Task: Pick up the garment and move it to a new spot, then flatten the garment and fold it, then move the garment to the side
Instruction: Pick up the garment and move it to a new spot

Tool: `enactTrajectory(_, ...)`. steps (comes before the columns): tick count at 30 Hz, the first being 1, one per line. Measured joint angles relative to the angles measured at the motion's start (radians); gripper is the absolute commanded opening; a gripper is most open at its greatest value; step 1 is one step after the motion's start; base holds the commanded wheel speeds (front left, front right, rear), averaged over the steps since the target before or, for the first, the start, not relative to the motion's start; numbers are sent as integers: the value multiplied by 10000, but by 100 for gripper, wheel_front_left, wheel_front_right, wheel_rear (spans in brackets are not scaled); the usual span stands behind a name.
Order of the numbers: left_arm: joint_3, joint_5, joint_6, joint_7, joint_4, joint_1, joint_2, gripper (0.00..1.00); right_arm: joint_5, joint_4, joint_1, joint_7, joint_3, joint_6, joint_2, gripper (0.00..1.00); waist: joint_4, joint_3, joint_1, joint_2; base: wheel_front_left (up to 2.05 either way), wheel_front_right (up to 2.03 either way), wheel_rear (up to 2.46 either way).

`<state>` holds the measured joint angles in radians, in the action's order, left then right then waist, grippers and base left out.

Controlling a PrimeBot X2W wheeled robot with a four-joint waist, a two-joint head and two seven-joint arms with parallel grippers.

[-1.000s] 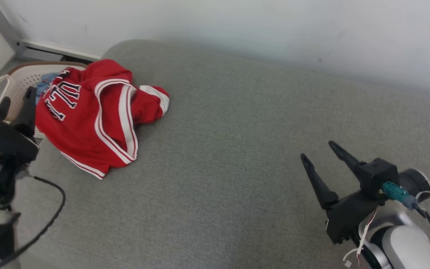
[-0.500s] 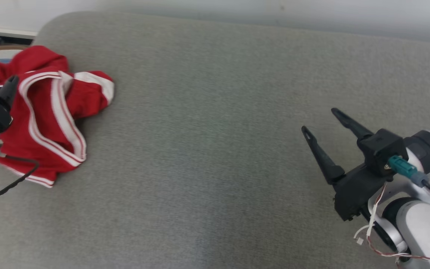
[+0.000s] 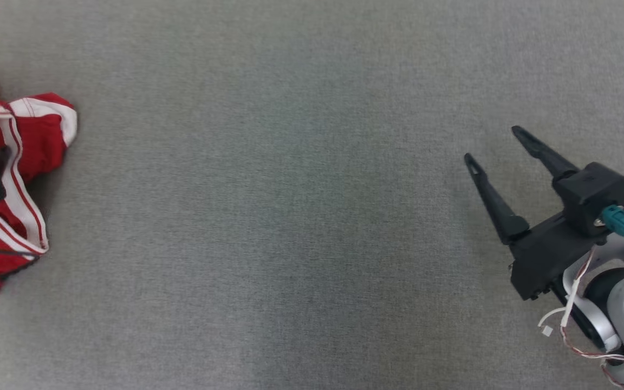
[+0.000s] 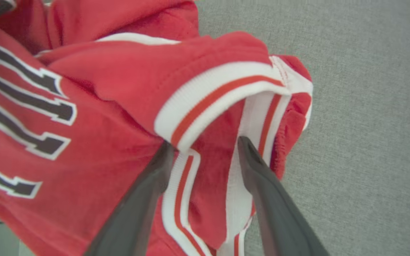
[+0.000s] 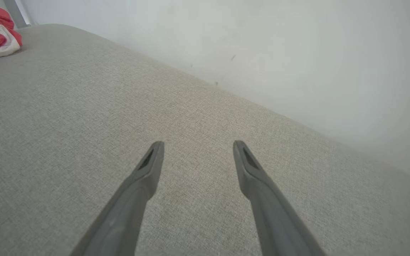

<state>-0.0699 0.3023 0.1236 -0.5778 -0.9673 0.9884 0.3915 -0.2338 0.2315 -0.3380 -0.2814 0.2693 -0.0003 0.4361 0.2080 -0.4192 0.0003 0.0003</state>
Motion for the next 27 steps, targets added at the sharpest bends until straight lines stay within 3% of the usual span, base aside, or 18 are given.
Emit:
enactTrajectory(7,-443,-265,10,407,-307,832,-82,0,-23,-63,-2,73,-138,-75,21,100,-64,-228,-1,0,0,0,0)
enactTrajectory(13,-886,-54,10,1450,203,1648,-679,0,-194,-412,1,278,-393,-169,-35,100,130,-47,-2,-1,0,0,0)
enactTrajectory(18,-1519,951,12,2184,882,1736,-1758,0,-497,-1012,-4,623,-456,-186,-311,100,235,293,-2,0,0,0,0)
enactTrajectory(22,-2092,1220,12,2483,1258,1687,-1891,0,-602,-1392,-12,811,-426,-186,-577,100,252,566,-3,-1,0,0,0)
enactTrajectory(27,-3187,2406,12,2897,2487,1001,-2182,0,-832,-2123,-46,1294,-408,-274,-1058,100,121,1174,-5,-3,0,0,0)
